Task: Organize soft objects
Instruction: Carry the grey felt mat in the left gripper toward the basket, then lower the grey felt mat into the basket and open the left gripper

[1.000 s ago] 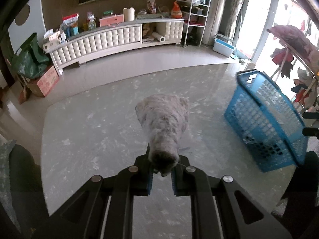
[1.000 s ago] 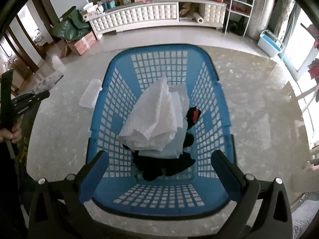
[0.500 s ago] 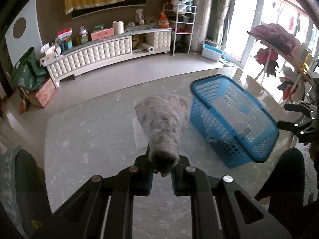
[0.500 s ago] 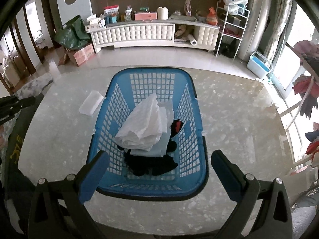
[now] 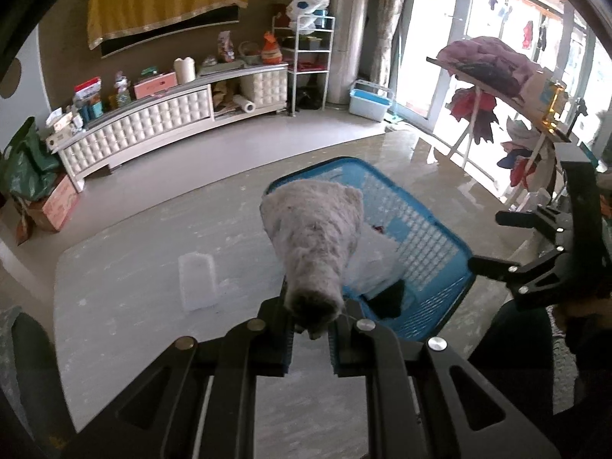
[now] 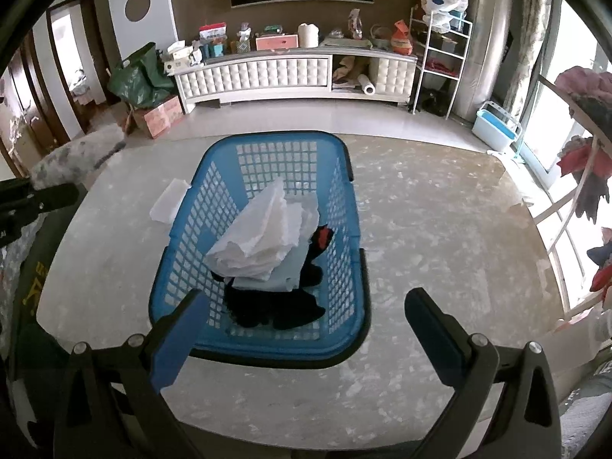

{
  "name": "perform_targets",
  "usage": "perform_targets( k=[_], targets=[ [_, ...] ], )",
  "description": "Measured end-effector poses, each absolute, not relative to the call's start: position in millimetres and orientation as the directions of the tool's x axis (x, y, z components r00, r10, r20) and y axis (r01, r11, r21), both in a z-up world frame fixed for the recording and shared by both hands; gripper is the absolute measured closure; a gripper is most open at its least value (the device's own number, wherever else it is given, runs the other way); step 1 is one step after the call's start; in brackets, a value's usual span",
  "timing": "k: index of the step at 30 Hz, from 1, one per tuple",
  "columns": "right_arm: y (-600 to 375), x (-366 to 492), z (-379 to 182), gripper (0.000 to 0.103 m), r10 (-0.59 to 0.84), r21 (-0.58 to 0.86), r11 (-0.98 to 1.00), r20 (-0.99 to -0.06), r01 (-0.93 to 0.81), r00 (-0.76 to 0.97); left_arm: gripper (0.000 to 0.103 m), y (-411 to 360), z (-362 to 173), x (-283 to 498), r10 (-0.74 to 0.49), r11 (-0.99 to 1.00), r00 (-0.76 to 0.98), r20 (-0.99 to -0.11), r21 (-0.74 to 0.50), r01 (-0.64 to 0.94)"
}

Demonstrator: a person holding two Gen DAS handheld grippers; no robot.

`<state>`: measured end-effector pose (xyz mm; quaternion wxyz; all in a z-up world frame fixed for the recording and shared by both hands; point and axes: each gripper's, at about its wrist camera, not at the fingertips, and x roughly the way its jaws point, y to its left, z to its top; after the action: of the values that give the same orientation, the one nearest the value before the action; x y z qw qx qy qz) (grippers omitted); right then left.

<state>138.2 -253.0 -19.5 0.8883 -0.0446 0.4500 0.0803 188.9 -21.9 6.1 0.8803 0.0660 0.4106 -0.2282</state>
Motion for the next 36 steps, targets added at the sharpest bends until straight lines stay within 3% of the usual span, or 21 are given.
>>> perform_targets(
  k=[12, 36],
  targets=[
    [-276.3, 144.1, -29.7, 0.0, 0.101, 0.013, 0.989, -0.786, -0.148, 0.61, 0.09, -87.1, -13.7, 206.7, -0.362, 0.849, 0.495, -0.79, -0.06, 0.525],
    [-305.4, 161.9, -56.5, 0.0, 0.158, 0.108, 0.987, -0.827, -0.123, 0.539, 0.09, -169.9, -110.7, 259.9, -0.278, 0.79, 0.269, -0.922, -0.06, 0.61]
  ],
)
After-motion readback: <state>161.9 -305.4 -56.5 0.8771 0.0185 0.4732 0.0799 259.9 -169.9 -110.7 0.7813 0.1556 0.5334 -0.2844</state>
